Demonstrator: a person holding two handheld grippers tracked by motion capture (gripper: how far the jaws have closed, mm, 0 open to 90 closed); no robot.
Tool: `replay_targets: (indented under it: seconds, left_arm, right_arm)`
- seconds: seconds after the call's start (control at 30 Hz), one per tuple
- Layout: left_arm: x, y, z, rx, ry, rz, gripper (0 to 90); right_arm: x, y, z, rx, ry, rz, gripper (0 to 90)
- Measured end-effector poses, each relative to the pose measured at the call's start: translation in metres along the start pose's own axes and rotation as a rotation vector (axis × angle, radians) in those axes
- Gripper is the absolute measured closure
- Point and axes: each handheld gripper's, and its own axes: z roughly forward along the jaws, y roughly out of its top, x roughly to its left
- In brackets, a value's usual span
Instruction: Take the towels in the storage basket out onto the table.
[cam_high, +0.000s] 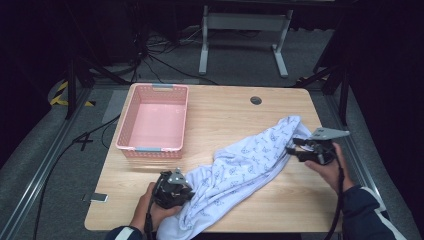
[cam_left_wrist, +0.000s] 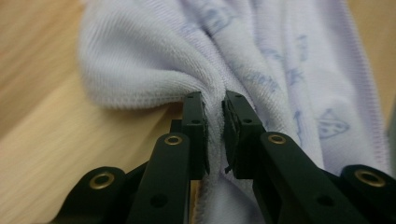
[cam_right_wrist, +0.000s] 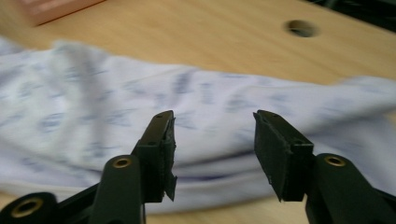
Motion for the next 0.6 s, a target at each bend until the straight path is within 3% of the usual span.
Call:
replay_targets:
  seconds: [0.03, 0.1, 0.13, 0.2, 0.27, 0.3, 0.33, 0.37, 0.4, 0.43, 0.5, 0.53, 0.6]
  left_arm:
    - [-0.004, 0.003, 0.001, 0.022, -0.017, 0.014, 79.5]
    - [-0.014, 0.007, 0.008, 0.022, -0.032, 0.058, 78.2]
    - [-0.022, 0.011, 0.012, 0.029, -0.05, 0.093, 76.4]
    - [-0.026, 0.013, 0.013, 0.038, -0.039, 0.114, 73.7]
    - [-0.025, 0.014, 0.012, 0.038, -0.018, 0.118, 59.9]
    - [-0.022, 0.015, 0.009, 0.021, 0.01, 0.089, 59.9]
    - [-0.018, 0.015, 0.006, -0.007, 0.028, 0.052, 51.2]
    - [-0.008, 0.015, -0.003, -0.07, 0.056, -0.012, 41.9]
    - [-0.008, 0.015, -0.003, -0.07, 0.056, -0.012, 39.7]
    - [-0.002, 0.015, -0.005, -0.106, 0.08, -0.04, 39.7]
    - [0.012, 0.017, -0.007, -0.131, 0.111, -0.068, 34.0]
    - [0.012, 0.017, -0.007, -0.131, 0.111, -0.068, 34.1]
    - [0.02, 0.018, -0.007, -0.145, 0.098, -0.106, 33.2]
  right_arm:
    - [0.017, 0.002, 0.012, 0.024, 0.044, -0.044, 45.3]
    - [0.04, 0.005, 0.029, 0.051, 0.108, -0.098, 43.5]
    - [0.064, 0.01, 0.044, 0.067, 0.16, -0.166, 41.1]
    - [0.081, 0.015, 0.056, 0.068, 0.196, -0.205, 39.8]
    - [0.085, 0.017, 0.06, 0.07, 0.215, -0.209, 38.7]
    - [0.091, 0.02, 0.065, 0.076, 0.225, -0.212, 37.3]
    - [0.096, 0.022, 0.072, 0.095, 0.219, -0.223, 37.3]
    - [0.101, 0.022, 0.085, 0.134, 0.209, -0.236, 36.7]
    - [0.101, 0.022, 0.085, 0.134, 0.209, -0.236, 36.7]
    - [0.101, 0.022, 0.088, 0.145, 0.202, -0.232, 37.5]
    - [0.099, 0.022, 0.096, 0.163, 0.22, -0.203, 46.7]
    - [0.099, 0.022, 0.096, 0.163, 0.22, -0.203, 46.7]
    - [0.097, 0.027, 0.093, 0.153, 0.234, -0.2, 46.9]
